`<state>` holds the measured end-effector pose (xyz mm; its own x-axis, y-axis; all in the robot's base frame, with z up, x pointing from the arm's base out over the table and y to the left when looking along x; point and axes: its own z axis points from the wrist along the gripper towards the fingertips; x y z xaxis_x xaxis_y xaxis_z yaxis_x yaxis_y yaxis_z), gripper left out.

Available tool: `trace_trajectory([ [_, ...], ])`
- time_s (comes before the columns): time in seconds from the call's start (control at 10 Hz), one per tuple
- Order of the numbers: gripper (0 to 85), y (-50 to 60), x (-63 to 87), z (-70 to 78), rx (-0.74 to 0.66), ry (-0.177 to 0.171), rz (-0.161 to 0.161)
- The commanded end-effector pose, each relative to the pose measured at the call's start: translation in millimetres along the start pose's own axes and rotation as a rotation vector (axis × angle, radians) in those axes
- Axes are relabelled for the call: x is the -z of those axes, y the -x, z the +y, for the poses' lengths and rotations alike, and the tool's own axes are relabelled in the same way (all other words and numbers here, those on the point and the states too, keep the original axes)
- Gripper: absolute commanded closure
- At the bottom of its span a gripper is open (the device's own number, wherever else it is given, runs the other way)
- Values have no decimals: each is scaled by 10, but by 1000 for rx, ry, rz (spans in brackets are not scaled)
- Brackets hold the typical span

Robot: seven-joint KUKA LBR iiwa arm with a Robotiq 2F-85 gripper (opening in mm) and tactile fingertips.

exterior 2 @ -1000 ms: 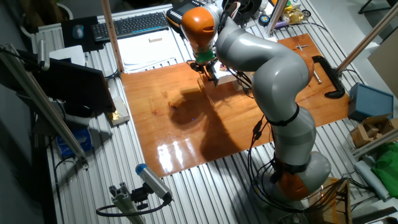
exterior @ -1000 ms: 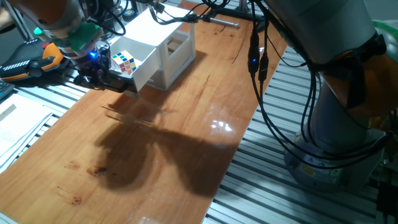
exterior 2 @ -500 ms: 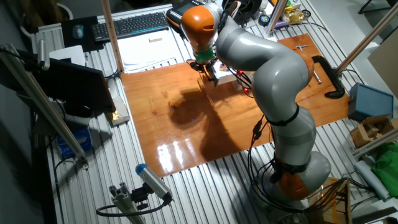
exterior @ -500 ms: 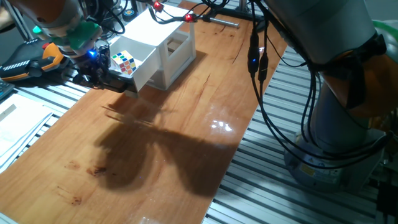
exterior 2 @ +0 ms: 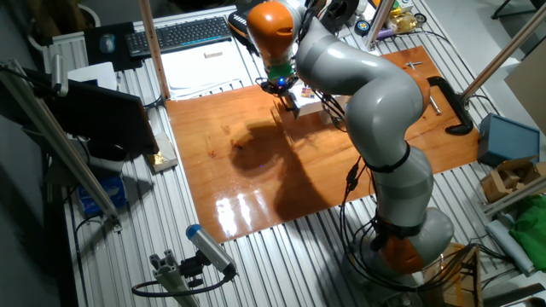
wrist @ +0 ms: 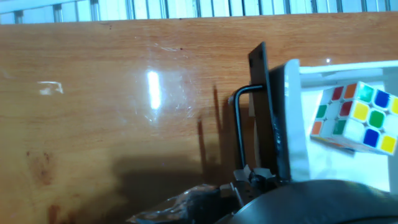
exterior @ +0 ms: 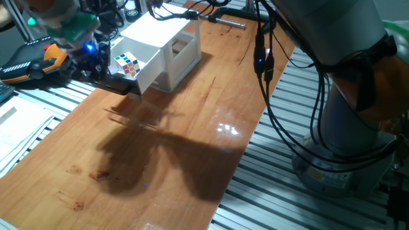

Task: Grasp the handle and open the drawer

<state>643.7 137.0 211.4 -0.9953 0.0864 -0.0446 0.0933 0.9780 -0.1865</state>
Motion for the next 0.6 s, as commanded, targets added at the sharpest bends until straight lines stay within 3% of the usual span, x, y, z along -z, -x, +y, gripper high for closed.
trace_trajectory([
  [0.0,843,-10,84,-35,-9,2,4],
  [0.2,843,-70,205,-90,-31,17,7],
  [0.4,843,-198,349,-84,-47,25,7],
  [0.5,843,-256,402,-79,-56,44,11],
])
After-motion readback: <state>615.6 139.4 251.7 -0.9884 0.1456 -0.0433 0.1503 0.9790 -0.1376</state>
